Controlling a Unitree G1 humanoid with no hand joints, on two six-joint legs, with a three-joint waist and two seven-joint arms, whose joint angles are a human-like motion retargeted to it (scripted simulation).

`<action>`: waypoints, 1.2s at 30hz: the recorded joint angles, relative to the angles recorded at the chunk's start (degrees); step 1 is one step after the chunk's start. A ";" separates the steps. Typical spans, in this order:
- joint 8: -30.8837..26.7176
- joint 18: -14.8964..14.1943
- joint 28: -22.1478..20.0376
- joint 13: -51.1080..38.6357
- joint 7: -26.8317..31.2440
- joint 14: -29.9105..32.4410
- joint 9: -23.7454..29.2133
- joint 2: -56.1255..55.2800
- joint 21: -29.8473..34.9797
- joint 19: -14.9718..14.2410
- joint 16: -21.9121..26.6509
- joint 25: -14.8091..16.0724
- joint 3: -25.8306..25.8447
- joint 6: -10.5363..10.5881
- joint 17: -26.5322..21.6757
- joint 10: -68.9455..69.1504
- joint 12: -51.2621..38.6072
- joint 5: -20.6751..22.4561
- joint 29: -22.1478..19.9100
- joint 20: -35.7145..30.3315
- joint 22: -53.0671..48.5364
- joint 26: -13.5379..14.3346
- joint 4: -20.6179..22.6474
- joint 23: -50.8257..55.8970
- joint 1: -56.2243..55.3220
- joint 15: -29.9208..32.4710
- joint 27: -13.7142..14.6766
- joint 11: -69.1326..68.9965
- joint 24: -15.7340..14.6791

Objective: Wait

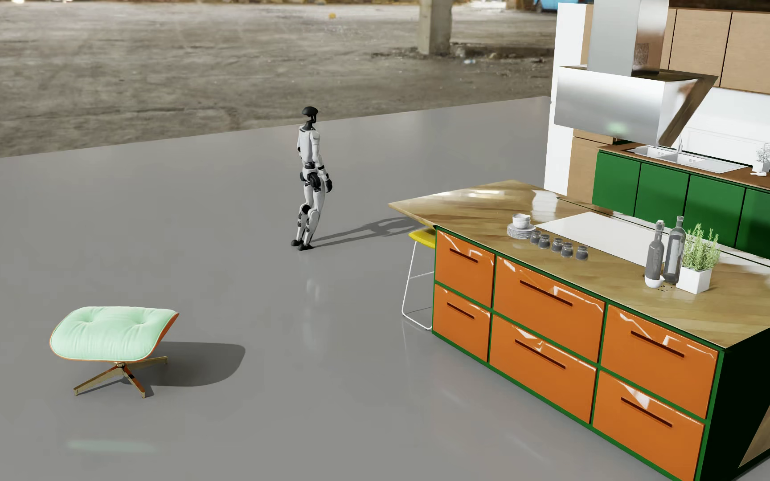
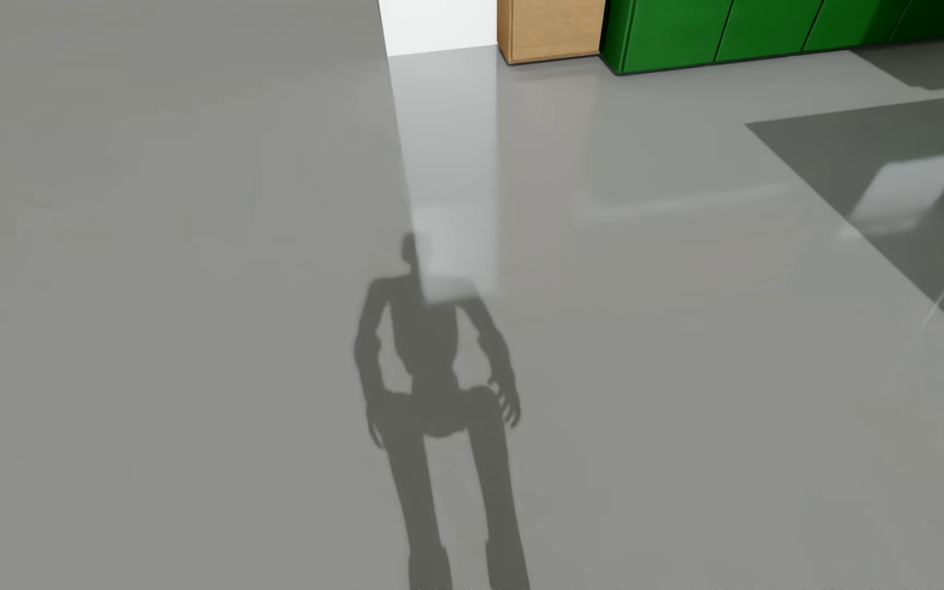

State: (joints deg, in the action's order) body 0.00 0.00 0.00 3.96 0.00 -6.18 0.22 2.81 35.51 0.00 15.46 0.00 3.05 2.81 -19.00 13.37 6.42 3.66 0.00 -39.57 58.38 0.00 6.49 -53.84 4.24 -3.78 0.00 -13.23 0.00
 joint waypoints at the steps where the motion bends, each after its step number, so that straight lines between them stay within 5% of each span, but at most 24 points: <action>1: 0.00 0.00 0.00 0.01 0.00 0.05 -0.07 -0.06 -0.35 0.00 -0.09 0.00 -0.08 0.15 0.04 -0.08 0.02 0.09 0.00 0.08 0.04 0.00 -0.12 -0.15 0.03 0.11 0.00 -0.06 0.00; 36: 0.00 0.00 0.00 0.57 0.00 0.01 -1.21 -0.39 1.11 0.00 0.39 0.00 -0.65 -0.91 -0.14 -0.30 0.67 -0.28 0.00 0.59 0.90 0.00 0.11 0.05 -0.26 0.65 0.00 0.10 0.00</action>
State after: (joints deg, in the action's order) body 0.00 0.00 0.00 4.53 0.00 -6.17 -0.99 2.42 36.61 0.00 15.84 0.00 2.40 1.90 -19.14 13.07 7.09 3.38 0.00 -38.98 59.28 0.00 6.61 -53.78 3.98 -3.12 0.00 -13.13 0.00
